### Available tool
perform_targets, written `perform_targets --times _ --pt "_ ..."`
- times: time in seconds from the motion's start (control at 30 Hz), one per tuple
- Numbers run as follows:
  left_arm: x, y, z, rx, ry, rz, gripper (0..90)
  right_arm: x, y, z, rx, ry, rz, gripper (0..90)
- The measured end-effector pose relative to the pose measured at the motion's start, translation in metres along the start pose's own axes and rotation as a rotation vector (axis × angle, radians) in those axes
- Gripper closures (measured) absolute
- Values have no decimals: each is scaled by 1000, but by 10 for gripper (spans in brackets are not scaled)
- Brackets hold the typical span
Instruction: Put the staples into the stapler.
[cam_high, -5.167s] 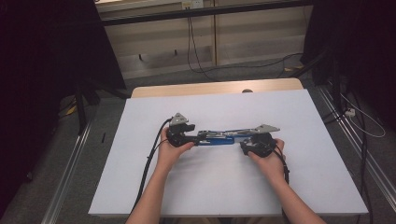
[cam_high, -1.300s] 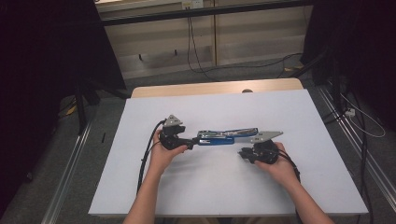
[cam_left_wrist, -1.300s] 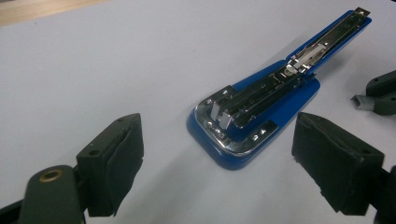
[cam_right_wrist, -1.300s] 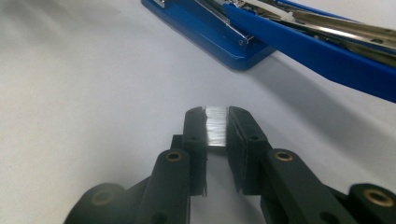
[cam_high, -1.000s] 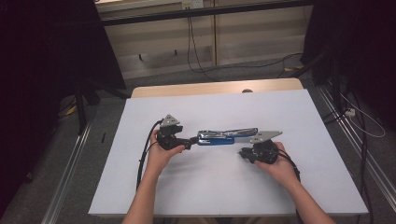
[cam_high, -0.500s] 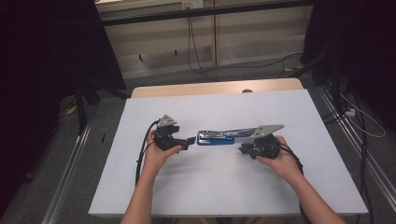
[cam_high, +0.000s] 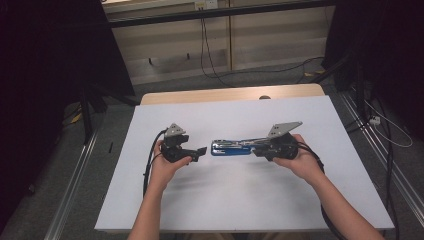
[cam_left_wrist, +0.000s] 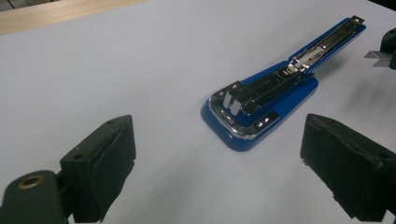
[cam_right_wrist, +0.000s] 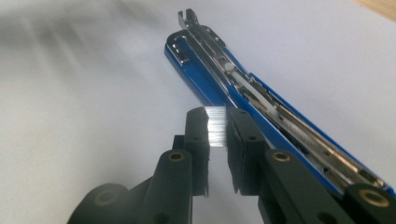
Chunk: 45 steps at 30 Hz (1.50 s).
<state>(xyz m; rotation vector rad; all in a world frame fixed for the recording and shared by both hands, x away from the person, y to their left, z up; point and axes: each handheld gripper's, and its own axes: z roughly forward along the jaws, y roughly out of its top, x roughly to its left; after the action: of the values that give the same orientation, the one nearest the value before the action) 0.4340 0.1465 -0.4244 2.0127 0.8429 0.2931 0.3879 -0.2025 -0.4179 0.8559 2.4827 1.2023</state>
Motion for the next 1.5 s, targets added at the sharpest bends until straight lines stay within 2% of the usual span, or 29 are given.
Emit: perform_targets --times 0.37,0.67,0.9,1.33,1.5 --pt "3 -1 -5 -6 3 -9 106 -4 18 5 11 39 -47 792" --pt "4 -2 -7 -2 7 -6 106 -14 27 7 -7 73 -48 792" --pt "5 -1 -8 -6 9 -9 106 -19 34 11 -8 98 -76 792" --pt "5 -2 -11 -1 9 -9 106 -25 50 16 5 116 -134 792" --pt "6 -2 -11 -2 10 -13 106 -28 53 20 -2 133 -140 792"
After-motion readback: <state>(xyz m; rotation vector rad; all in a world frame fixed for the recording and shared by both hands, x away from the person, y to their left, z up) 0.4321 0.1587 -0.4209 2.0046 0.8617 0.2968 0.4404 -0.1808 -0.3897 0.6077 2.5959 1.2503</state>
